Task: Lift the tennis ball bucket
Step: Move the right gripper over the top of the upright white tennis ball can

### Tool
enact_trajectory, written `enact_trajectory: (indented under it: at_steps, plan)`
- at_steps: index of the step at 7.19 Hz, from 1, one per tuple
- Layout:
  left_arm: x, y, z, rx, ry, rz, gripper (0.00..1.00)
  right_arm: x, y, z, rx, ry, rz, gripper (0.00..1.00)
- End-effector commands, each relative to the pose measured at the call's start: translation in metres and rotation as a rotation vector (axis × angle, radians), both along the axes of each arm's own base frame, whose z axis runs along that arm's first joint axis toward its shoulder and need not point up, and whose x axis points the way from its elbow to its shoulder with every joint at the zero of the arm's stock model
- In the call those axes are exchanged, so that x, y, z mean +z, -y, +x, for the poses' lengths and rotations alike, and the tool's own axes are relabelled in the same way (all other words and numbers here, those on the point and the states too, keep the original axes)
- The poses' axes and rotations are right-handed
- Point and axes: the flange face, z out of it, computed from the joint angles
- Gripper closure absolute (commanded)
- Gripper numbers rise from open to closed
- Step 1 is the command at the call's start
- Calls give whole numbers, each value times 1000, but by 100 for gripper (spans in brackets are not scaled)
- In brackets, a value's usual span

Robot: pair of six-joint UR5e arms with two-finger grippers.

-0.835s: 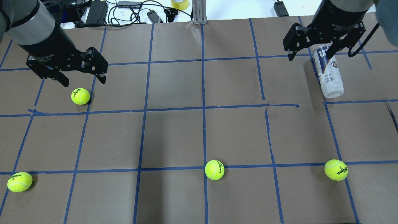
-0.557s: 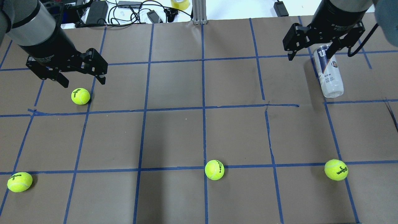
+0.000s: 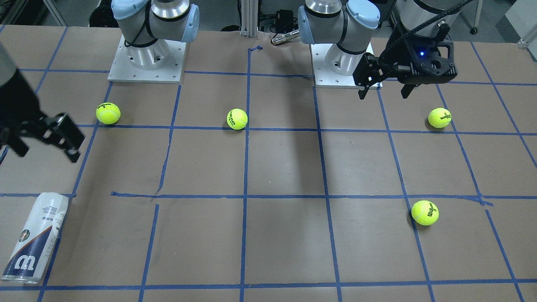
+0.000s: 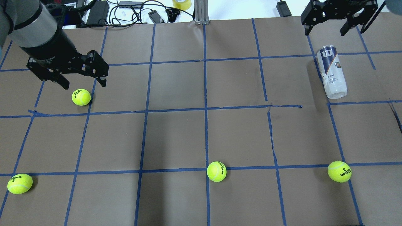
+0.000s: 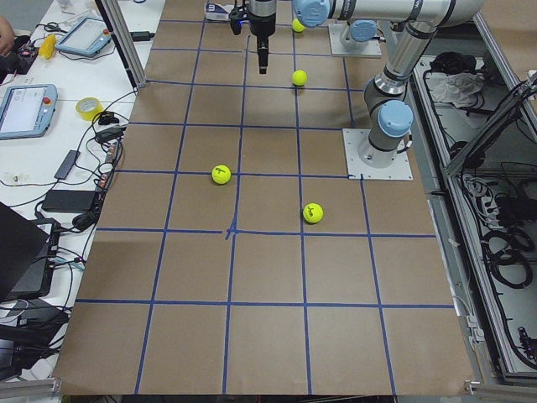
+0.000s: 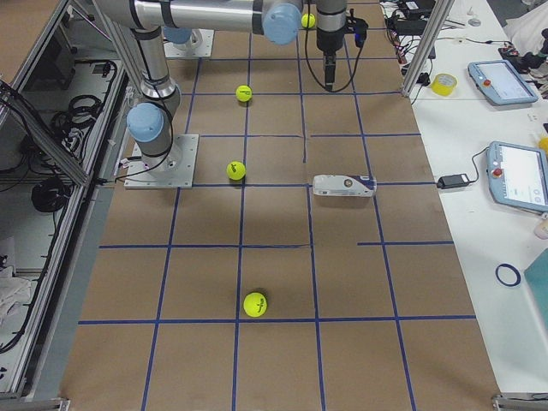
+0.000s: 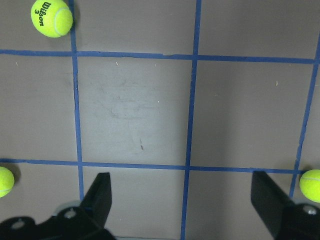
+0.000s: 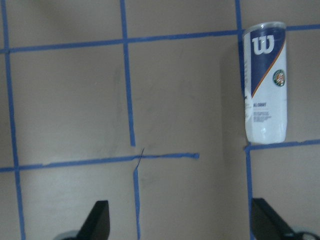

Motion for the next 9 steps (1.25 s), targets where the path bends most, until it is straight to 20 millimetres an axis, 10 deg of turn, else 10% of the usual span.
enact_trajectory:
  at_steps: [1,4,9]
  plan:
    - [-1,0,0,0,-1,2,0,-71,106,-99,-42,-8,28,0]
    - [-3,2,0,0,-1,5,0,-191,163,-149,3,-19,16,0]
    - [-2,4,1,3,-2,-4,0,-260,161,-154,30,11,82,0]
